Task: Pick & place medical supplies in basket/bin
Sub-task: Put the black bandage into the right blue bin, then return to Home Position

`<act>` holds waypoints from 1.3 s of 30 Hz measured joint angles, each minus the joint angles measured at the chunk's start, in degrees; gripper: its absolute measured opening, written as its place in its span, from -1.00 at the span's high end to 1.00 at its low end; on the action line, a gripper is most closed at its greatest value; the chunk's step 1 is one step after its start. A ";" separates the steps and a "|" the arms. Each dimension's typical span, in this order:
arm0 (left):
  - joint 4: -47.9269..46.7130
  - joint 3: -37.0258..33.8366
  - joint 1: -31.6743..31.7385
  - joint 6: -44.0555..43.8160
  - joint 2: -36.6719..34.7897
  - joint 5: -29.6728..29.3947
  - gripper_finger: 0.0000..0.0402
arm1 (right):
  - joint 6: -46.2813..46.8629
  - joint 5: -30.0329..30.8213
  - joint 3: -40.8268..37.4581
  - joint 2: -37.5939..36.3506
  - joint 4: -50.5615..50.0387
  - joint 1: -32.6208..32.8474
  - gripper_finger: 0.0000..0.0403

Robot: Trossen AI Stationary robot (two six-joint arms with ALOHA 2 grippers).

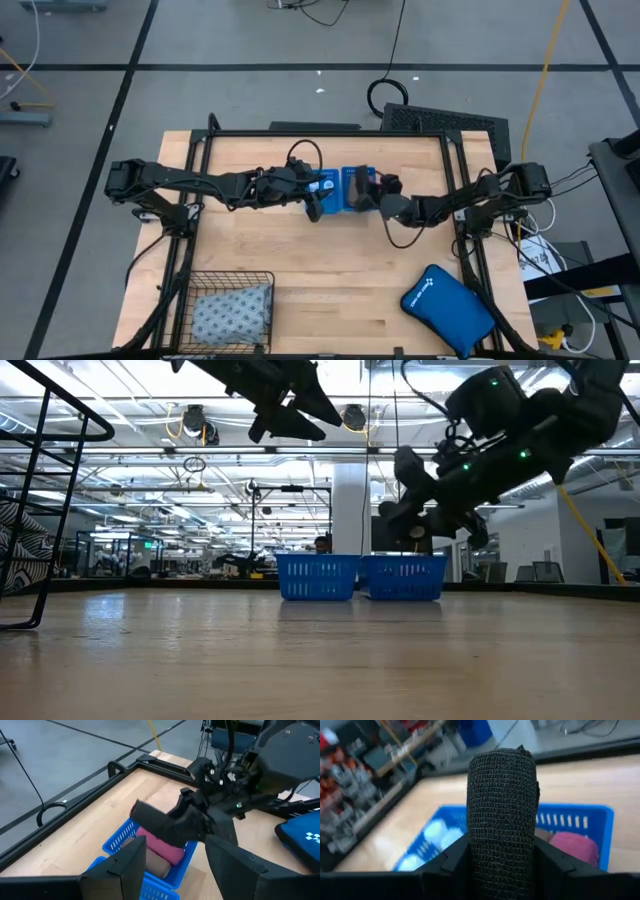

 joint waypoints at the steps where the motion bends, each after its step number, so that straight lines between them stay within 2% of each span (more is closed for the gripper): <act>1: 0.15 0.00 -0.01 -0.04 0.00 0.00 -0.06 | 0.36 1.06 -0.94 0.00 2.21 0.00 0.27; 7: 1.48 0.00 0.01 -0.07 0.00 -0.03 -0.06 | -2.79 1.55 -3.56 -0.05 9.92 0.00 0.20; 16: 2.30 0.00 0.01 0.00 0.00 -0.03 -0.06 | -3.43 0.01 -3.54 1.17 9.73 0.01 -0.05; 26: 2.46 0.00 -0.01 0.00 0.00 -0.03 -0.06 | -6.32 0.12 -3.54 1.18 9.45 -0.04 -0.41; 33: 2.46 0.00 -0.01 0.00 0.00 -0.03 -0.06 | -11.50 -0.28 -3.54 0.52 11.43 0.14 -0.45; 36: 2.44 0.00 -0.01 -0.04 0.00 -0.03 -0.06 | -17.08 -5.23 -3.54 -1.67 13.56 0.42 -0.43; 39: 2.46 0.00 0.01 0.00 0.00 -0.05 -0.06 | -23.16 -12.81 -3.54 -5.90 13.80 0.50 -0.41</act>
